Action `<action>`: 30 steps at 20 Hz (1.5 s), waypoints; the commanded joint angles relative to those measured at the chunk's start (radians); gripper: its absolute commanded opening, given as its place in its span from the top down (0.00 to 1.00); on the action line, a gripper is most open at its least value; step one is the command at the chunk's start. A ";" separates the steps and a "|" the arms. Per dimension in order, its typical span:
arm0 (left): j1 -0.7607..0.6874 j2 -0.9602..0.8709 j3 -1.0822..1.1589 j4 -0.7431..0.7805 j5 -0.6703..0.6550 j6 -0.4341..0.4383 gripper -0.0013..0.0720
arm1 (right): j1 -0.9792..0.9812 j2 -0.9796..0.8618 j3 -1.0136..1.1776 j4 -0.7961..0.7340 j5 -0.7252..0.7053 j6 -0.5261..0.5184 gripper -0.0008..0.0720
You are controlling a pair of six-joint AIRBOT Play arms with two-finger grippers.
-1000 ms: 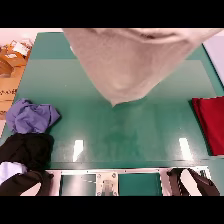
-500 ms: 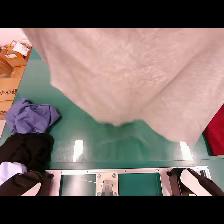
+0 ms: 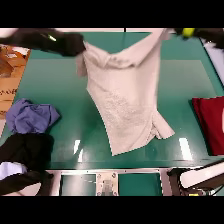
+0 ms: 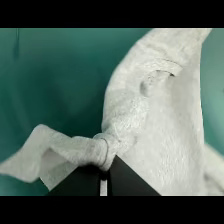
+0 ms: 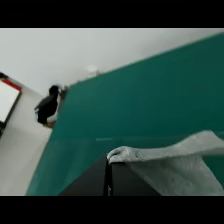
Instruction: Fold the shirts.
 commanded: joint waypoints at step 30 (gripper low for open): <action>0.167 -0.377 -0.004 0.027 -0.019 0.096 0.95 | -0.372 0.837 -1.502 -0.539 0.277 0.211 0.17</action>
